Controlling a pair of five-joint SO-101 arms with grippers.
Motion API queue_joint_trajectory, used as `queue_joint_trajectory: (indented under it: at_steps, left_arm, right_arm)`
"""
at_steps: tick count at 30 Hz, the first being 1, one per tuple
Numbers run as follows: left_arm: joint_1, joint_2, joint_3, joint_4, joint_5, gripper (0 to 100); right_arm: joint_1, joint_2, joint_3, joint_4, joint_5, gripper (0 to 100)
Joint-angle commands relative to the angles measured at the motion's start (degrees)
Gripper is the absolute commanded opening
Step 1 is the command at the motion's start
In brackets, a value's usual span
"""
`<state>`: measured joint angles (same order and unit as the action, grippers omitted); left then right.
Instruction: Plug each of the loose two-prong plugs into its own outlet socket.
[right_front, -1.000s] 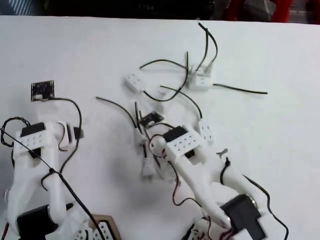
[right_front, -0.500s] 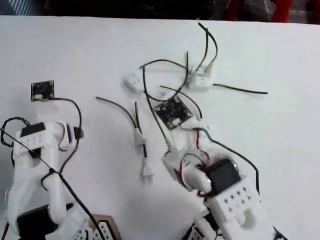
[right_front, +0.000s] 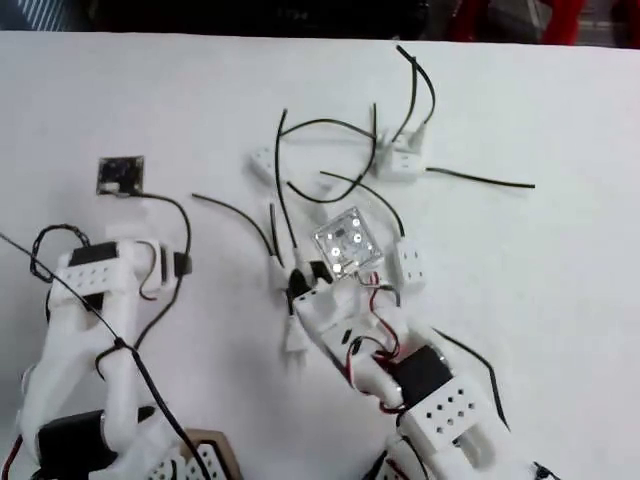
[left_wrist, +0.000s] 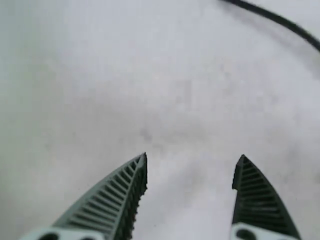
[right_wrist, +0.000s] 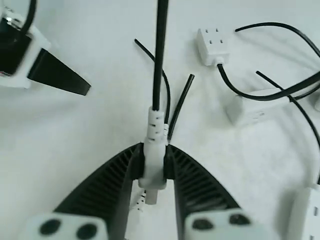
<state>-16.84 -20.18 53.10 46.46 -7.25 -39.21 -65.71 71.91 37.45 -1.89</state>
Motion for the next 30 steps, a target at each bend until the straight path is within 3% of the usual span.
queue_joint_trajectory:
  at_steps: [1, 8, 16, 30]
  left_arm:
    - [7.96, -2.59, -5.36, -0.62, 0.18, 28]
    - [16.84, -2.59, -12.22, -0.62, 0.62, 28]
    - [21.41, -3.91, -12.75, -0.35, 0.62, 28]
    - [32.92, -38.90, 7.12, 4.31, 0.26, 28]
  right_arm:
    - [-3.21, -1.36, -0.35, -2.68, -3.08, 1.7]
    - [-5.93, -1.36, -0.35, -2.77, -3.60, 1.7]
    - [-5.58, -1.27, 5.63, -7.96, -2.99, 1.7]
    - [-2.68, -1.27, 7.03, -9.63, -2.99, 1.7]
